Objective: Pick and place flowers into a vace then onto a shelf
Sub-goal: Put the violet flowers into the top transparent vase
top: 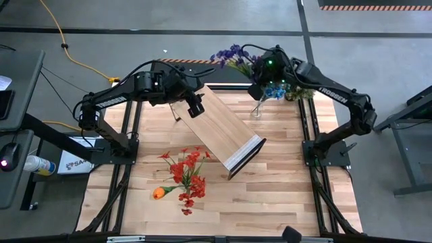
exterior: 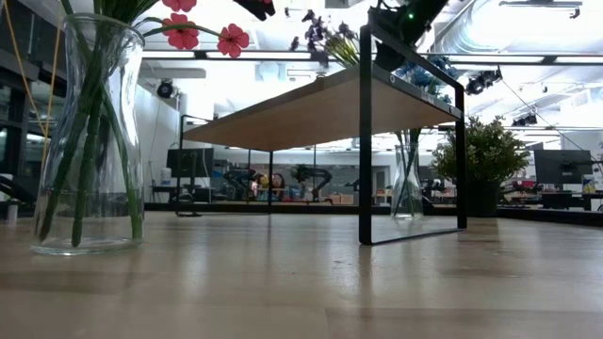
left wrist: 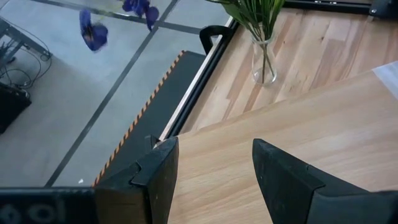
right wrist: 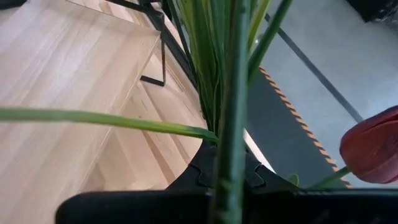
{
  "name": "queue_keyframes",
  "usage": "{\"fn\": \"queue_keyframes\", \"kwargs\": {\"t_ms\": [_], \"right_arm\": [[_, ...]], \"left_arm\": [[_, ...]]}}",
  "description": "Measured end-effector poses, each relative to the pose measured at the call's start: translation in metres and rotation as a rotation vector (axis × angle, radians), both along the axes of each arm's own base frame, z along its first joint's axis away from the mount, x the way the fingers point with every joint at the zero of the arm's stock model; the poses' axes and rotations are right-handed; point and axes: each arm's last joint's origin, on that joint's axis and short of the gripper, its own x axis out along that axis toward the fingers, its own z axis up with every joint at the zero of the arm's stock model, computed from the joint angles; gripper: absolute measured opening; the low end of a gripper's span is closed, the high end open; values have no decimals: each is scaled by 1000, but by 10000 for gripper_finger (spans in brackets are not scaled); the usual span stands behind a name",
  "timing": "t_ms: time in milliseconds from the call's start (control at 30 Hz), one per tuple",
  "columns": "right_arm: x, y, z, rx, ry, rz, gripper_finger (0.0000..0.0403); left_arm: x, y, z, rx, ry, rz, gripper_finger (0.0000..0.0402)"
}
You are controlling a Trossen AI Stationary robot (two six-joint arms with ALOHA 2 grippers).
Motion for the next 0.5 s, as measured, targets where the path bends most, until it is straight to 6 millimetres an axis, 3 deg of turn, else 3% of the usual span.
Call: {"fn": "queue_keyframes", "kwargs": {"t_ms": [500], "right_arm": [[2, -9, -10, 34, 32, -24, 0]], "left_arm": [[0, 0, 0, -14, -16, 16, 237]]}}
